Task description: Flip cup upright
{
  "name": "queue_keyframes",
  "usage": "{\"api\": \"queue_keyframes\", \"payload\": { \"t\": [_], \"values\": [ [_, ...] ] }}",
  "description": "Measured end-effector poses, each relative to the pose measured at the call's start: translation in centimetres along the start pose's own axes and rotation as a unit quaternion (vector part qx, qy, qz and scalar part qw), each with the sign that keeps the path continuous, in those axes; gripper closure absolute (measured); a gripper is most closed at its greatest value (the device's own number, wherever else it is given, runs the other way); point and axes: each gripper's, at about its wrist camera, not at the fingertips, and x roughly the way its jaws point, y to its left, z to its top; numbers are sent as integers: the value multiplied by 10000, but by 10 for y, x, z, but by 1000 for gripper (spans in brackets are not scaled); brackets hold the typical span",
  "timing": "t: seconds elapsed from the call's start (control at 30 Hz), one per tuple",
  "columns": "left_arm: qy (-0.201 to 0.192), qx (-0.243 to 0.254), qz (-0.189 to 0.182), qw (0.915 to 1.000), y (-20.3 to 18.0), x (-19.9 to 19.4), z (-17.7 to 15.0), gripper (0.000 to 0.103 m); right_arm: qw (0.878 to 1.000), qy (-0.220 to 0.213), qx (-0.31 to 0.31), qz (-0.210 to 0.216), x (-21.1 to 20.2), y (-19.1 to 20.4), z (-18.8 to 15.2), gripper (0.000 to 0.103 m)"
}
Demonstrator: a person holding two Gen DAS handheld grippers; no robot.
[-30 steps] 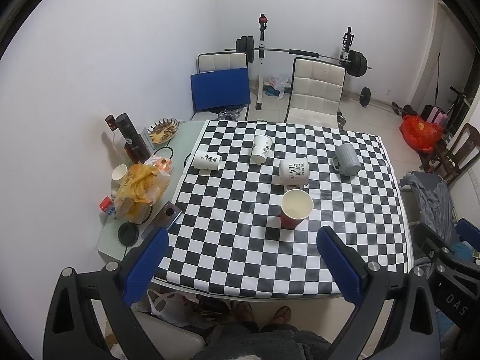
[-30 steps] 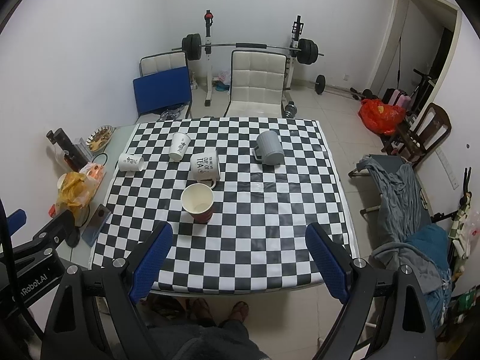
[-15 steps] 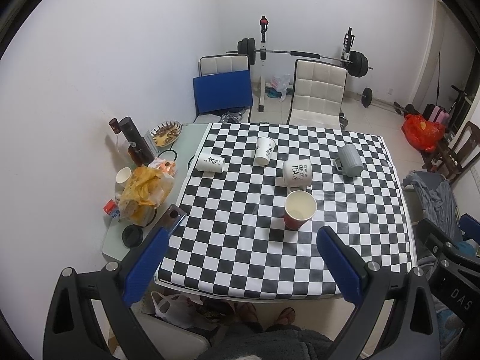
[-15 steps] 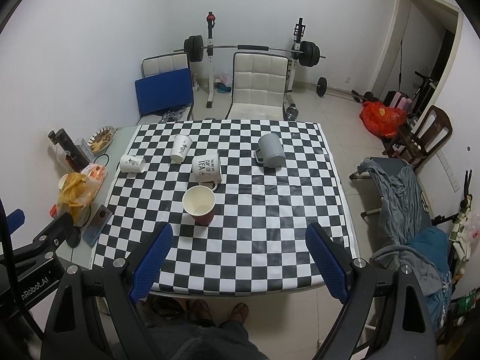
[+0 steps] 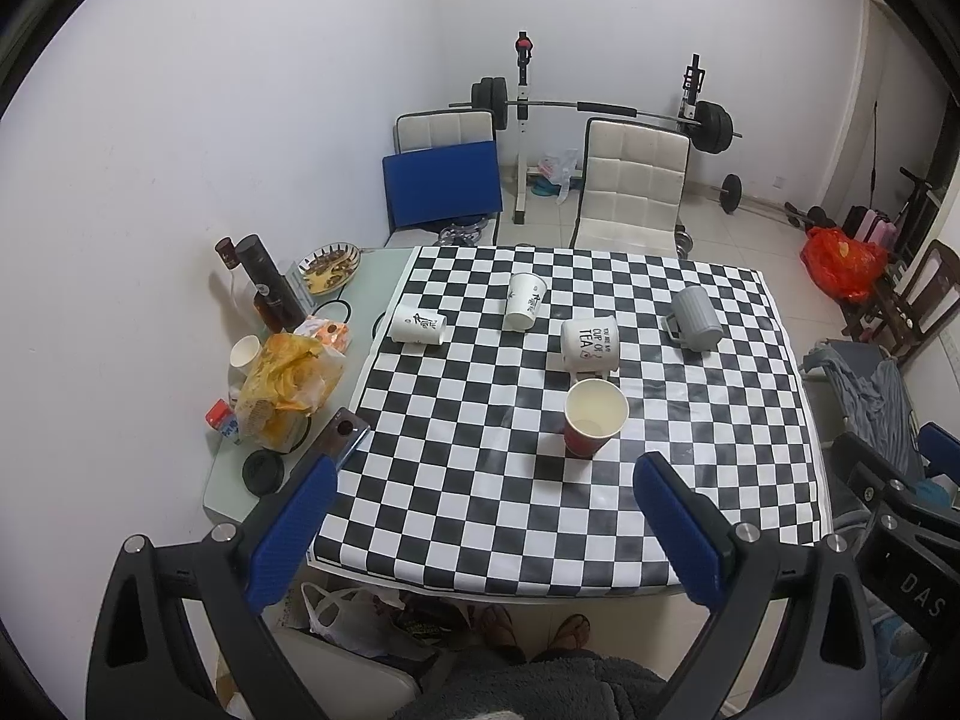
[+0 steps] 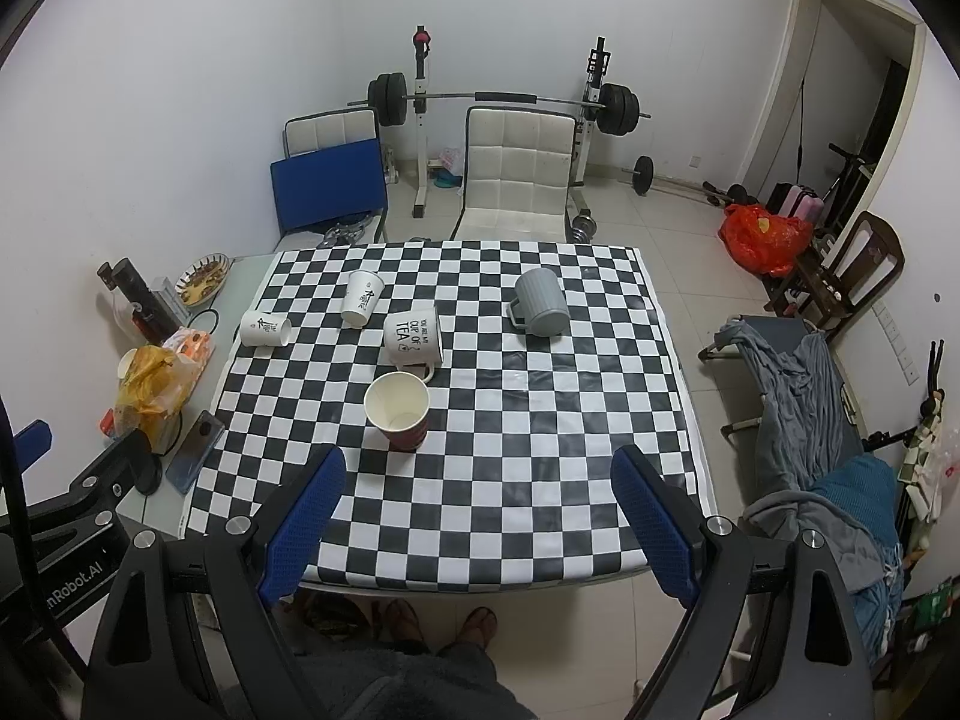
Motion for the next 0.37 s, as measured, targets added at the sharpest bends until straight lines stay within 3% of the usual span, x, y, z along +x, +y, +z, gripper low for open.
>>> {"api": "queue_keyframes", "payload": {
  "t": [0.37],
  "values": [
    [-6,17,8,10000,2,0,1,2,10000,-5,4,15,0,1,-1,11]
  ]
}}
